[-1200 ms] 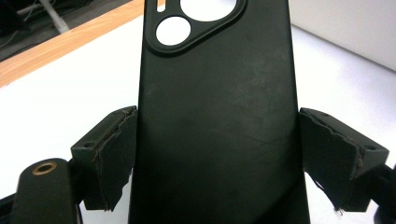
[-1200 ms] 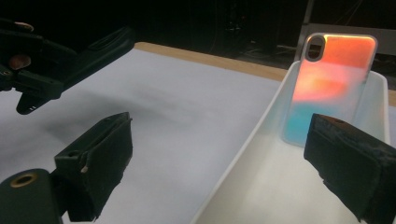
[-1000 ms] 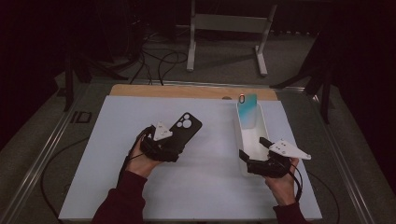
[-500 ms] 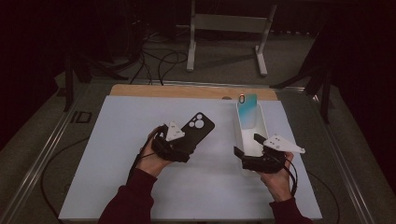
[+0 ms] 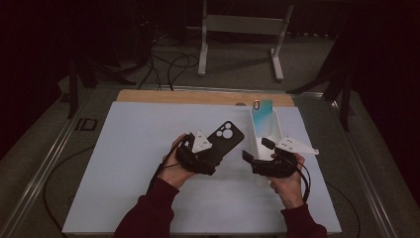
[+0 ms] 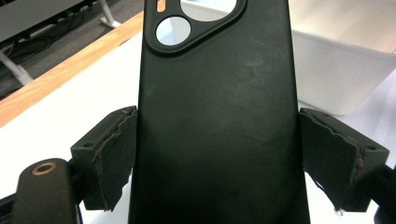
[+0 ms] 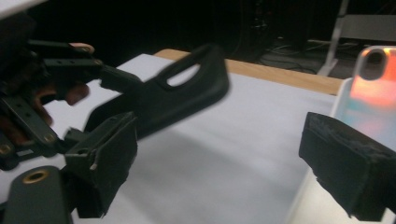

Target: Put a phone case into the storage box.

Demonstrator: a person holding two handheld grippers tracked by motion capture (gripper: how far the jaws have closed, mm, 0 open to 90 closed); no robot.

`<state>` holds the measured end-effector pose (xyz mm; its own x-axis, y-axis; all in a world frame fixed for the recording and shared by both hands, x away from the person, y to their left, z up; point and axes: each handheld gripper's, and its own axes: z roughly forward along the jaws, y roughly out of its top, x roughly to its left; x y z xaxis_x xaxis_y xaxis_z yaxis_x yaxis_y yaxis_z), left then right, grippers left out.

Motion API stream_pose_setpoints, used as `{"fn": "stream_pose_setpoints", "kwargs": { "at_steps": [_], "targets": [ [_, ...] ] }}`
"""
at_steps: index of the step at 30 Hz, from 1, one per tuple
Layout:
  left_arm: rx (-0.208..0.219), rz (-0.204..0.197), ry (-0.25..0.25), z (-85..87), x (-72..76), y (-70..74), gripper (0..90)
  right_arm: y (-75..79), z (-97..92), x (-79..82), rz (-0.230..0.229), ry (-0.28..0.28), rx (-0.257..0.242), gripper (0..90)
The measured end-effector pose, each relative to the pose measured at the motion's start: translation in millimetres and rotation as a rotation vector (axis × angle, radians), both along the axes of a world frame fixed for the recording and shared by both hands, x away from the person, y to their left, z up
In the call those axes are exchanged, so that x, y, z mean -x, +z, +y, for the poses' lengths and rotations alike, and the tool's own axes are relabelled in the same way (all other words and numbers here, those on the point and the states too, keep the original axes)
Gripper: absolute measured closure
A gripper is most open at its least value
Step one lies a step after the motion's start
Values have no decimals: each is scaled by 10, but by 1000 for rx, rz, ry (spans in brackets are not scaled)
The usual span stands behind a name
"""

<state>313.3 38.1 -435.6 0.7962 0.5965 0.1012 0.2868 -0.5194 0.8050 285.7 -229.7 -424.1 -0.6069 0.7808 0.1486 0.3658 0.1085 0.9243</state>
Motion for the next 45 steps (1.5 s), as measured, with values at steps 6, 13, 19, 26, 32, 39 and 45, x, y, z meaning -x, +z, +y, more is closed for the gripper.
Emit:
{"fn": "stream_pose_setpoints", "kwargs": {
  "at_steps": [6,13,19,26,32,39,45],
  "targets": [
    [-2,-5,-44,-114,46,25,161,29,59,-41,20,18,-21,125],
    [9,-27,-80,-180,106,79,161,24,87,-95,72,30,-51,105],
    [20,-45,-100,-246,150,109,160,47,113,-91,80,27,-59,138],
    [17,-58,-112,-292,184,135,160,50,149,-97,114,73,-69,325],
    [14,-57,-111,-297,179,127,158,49,121,-107,148,117,-121,531],
    [-1,-66,-113,-327,193,103,158,65,139,-102,171,161,-152,678],
    [-4,-69,-109,-337,190,88,157,44,143,-123,195,202,-170,752]
  ]
}}
